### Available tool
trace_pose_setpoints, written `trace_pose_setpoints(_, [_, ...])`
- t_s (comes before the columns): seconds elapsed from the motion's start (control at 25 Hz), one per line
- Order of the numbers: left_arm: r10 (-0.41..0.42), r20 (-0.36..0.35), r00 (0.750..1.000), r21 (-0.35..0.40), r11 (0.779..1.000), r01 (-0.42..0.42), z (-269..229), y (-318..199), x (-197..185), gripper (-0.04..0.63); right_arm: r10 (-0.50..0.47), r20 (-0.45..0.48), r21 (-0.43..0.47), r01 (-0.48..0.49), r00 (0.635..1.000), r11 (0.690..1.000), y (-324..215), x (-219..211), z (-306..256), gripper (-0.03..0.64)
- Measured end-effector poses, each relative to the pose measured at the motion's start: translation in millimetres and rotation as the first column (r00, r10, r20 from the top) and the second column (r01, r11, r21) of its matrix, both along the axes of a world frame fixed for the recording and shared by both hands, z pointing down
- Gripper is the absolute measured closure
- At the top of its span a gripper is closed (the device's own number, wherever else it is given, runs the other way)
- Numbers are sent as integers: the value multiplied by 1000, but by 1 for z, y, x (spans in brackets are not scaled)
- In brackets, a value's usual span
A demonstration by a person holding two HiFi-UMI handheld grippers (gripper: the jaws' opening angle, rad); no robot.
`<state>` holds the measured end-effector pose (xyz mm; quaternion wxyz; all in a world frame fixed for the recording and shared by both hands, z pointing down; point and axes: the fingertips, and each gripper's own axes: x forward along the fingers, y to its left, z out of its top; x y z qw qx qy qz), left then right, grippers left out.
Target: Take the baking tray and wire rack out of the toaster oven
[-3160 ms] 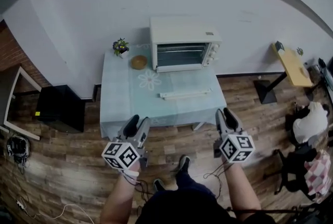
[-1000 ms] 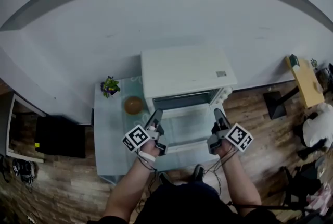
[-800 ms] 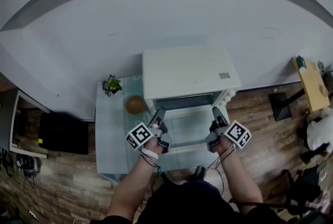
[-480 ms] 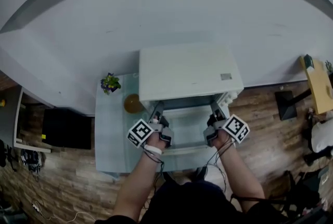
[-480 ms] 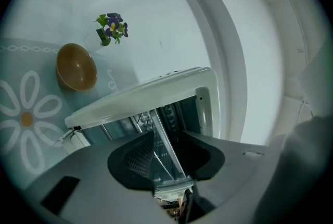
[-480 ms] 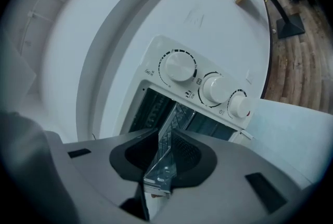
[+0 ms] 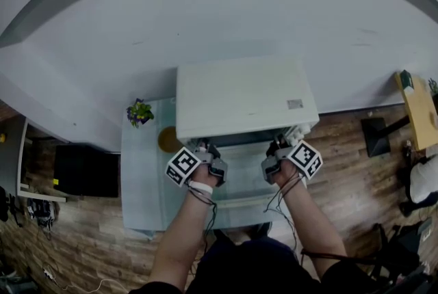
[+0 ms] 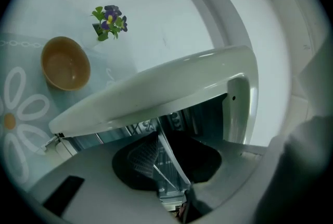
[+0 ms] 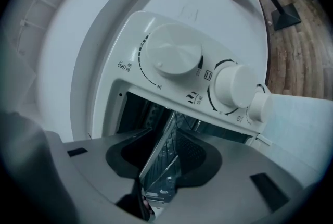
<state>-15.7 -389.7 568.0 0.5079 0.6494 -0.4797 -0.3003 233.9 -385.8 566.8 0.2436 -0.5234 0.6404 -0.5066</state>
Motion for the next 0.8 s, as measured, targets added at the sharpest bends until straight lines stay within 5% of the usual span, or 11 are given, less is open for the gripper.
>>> trace_pose_setpoints(0.6, [28,-30,999,-12,1000,-29,4,56,-1,549,14,20,-13,-14,1000,1000,38,15,7,472])
trace_pose_setpoints(0.68, [32,-30,999,-16,999,-32,4,66,0,549,3,25,-18,-3,1000,1000,45,16,6,548])
trace_pose_setpoints(0.8, [42,-22,999,-8,999,-42,3,79,2,549,-10,86,-12,11,996,1000,58,17,5,561])
